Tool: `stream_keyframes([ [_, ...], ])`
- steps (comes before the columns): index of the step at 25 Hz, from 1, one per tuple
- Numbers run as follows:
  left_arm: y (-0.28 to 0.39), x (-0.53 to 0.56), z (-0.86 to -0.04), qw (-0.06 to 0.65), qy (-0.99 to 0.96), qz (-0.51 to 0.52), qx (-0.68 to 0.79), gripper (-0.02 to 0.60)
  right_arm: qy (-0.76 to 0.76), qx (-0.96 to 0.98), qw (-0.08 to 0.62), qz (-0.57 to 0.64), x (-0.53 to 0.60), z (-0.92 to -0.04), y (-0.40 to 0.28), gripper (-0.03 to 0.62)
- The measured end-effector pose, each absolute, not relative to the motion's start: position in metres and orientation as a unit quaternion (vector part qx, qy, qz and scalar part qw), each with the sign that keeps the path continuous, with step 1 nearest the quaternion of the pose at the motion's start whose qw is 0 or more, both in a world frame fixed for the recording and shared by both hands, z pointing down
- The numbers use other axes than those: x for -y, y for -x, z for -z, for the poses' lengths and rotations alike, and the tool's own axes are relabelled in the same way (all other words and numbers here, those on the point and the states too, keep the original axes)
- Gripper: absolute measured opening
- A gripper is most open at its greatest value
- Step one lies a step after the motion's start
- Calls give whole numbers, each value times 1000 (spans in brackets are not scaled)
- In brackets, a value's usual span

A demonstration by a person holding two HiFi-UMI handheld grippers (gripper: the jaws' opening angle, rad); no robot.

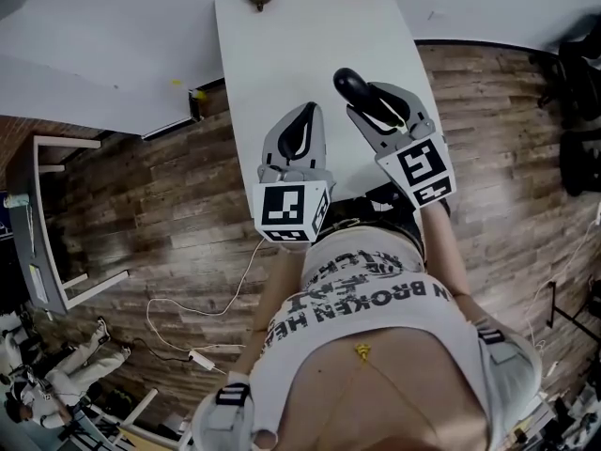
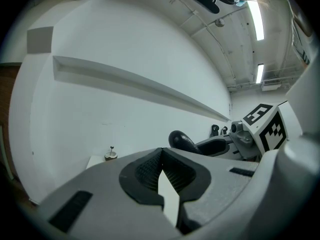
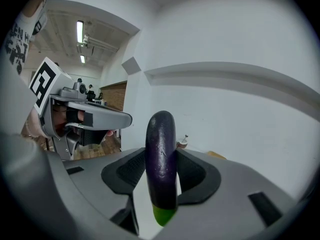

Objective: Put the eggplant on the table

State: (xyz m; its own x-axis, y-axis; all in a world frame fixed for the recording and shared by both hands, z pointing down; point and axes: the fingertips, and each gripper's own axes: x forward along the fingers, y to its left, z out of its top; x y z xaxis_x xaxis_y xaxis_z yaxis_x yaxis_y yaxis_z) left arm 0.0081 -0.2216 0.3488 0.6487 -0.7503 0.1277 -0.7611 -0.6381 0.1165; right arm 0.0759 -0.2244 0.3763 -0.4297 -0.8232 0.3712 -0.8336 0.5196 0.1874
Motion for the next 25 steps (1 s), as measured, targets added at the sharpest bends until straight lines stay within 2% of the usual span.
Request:
stream_keyframes([
  [25,-12,212,-357,86,-892,-50,441,3,-465,858,216,-21,218,-386,-82,189],
])
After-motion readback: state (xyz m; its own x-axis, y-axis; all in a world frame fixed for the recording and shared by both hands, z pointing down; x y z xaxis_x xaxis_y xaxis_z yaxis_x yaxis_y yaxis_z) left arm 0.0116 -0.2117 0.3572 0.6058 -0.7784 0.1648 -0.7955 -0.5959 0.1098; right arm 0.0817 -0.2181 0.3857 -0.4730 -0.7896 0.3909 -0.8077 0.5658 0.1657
